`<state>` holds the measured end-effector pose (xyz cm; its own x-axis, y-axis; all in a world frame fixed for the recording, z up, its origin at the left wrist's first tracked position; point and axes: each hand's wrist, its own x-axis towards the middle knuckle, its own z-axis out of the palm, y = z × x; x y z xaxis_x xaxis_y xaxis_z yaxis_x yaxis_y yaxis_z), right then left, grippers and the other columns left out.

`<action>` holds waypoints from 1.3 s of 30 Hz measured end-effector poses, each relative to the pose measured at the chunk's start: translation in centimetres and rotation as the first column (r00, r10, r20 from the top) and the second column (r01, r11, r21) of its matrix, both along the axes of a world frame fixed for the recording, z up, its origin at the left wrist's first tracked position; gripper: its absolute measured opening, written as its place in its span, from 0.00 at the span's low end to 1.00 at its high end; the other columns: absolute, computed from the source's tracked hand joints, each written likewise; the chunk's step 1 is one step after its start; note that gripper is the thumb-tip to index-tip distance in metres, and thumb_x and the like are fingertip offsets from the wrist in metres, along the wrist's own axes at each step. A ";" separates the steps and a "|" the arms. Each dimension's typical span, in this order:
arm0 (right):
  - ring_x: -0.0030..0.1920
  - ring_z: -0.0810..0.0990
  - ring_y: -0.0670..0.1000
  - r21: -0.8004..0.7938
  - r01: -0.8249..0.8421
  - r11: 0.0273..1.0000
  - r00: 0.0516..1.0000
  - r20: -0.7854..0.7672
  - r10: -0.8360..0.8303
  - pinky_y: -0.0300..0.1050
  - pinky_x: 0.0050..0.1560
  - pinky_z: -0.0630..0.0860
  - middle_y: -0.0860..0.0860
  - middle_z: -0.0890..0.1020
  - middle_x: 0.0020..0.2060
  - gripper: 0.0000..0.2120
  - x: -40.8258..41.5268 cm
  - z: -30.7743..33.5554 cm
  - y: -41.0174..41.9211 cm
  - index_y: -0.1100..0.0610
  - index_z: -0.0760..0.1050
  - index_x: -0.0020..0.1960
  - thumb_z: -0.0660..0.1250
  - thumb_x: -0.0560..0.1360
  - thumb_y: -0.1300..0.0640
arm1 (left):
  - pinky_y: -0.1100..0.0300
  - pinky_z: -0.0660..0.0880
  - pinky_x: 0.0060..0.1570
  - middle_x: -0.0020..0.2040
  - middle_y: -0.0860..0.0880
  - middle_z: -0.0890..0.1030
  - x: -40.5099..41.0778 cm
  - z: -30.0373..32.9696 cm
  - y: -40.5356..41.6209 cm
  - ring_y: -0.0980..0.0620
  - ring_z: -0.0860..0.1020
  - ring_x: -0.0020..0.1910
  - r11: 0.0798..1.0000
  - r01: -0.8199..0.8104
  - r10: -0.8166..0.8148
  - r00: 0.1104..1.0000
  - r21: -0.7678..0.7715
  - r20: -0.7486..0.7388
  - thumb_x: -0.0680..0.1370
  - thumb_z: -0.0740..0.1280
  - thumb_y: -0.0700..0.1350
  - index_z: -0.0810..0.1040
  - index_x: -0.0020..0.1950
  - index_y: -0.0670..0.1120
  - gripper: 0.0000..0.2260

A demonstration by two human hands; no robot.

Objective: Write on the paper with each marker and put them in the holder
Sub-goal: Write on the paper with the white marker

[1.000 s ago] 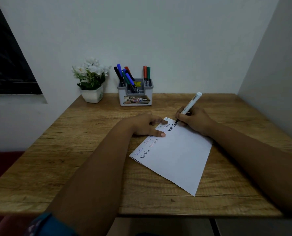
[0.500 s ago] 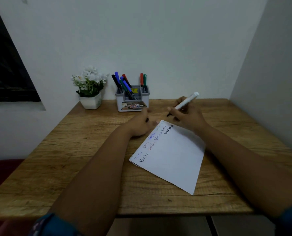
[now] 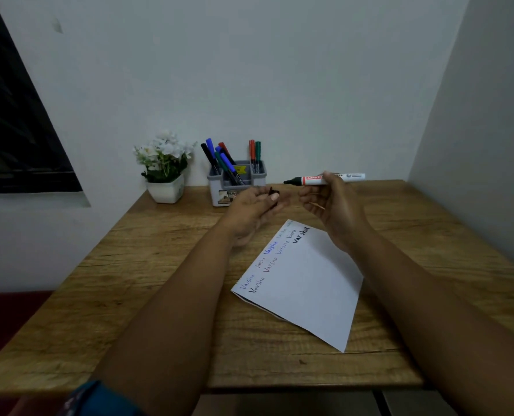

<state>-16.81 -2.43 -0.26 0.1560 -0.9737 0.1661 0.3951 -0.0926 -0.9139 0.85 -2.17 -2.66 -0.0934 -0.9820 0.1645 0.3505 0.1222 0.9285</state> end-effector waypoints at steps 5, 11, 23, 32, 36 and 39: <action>0.33 0.81 0.47 -0.065 0.078 0.995 0.996 -0.036 -0.081 0.39 0.40 0.78 0.54 0.84 0.33 0.14 0.3 -0.1 -0.4 0.59 0.80 0.44 0.59 0.82 0.55 | 0.65 0.79 0.46 0.48 0.43 0.85 0.0 0.0 -0.1 0.49 0.84 0.49 0.999 -0.026 0.025 0.999 -0.022 -0.028 0.80 0.62 0.37 0.77 0.56 0.37 0.08; 0.34 0.82 0.46 -0.206 0.088 0.975 0.981 -0.152 -0.121 0.38 0.38 0.78 0.50 0.84 0.34 0.10 0.7 -0.6 -0.1 0.56 0.76 0.41 0.62 0.81 0.59 | 0.68 0.74 0.36 0.41 0.49 0.83 -0.6 0.3 0.2 0.58 0.78 0.35 0.997 -0.075 0.077 0.995 -0.031 0.064 0.80 0.62 0.40 0.77 0.56 0.41 0.07; 0.35 0.82 0.50 -0.260 0.034 0.965 0.995 -0.078 -0.056 0.41 0.41 0.79 0.61 0.82 0.37 0.07 1.9 -0.9 0.4 0.66 0.74 0.44 0.71 0.75 0.64 | 0.71 0.69 0.28 0.33 0.59 0.79 -0.6 1.1 1.0 0.65 0.73 0.29 0.949 -0.200 0.270 0.915 -0.242 0.301 0.75 0.71 0.48 0.77 0.47 0.45 0.08; 0.38 0.81 0.45 -0.121 0.017 0.993 0.938 -0.342 -0.058 0.39 0.38 0.75 0.52 0.83 0.36 0.08 0.0 -1.3 -1.3 0.55 0.82 0.42 0.79 0.67 0.56 | 0.70 0.70 0.36 0.39 0.56 0.77 1.1 0.9 0.8 0.66 0.73 0.34 0.946 -0.158 0.302 0.745 -0.282 0.595 0.76 0.70 0.50 0.77 0.50 0.46 0.08; 0.42 0.80 0.48 -0.619 -0.212 0.757 0.604 -0.691 -0.396 0.43 0.44 0.77 0.46 0.81 0.43 0.14 0.7 -1.9 -0.8 0.54 0.79 0.60 0.73 0.75 0.56 | 0.74 0.73 0.43 0.49 0.54 0.78 1.1 0.7 0.9 0.69 0.78 0.43 0.919 -0.209 0.353 0.816 -0.335 0.458 0.76 0.70 0.43 0.73 0.58 0.45 0.12; 0.42 0.75 0.49 -0.686 -0.367 0.628 0.422 -0.725 -0.545 0.43 0.40 0.70 0.47 0.78 0.44 0.17 2.3 -1.4 -1.0 0.57 0.72 0.66 0.67 0.78 0.58 | 0.69 0.74 0.43 0.43 0.57 0.77 0.7 0.7 0.6 0.65 0.79 0.44 0.891 -0.256 0.393 0.847 -0.375 0.357 0.79 0.66 0.40 0.67 0.66 0.45 0.17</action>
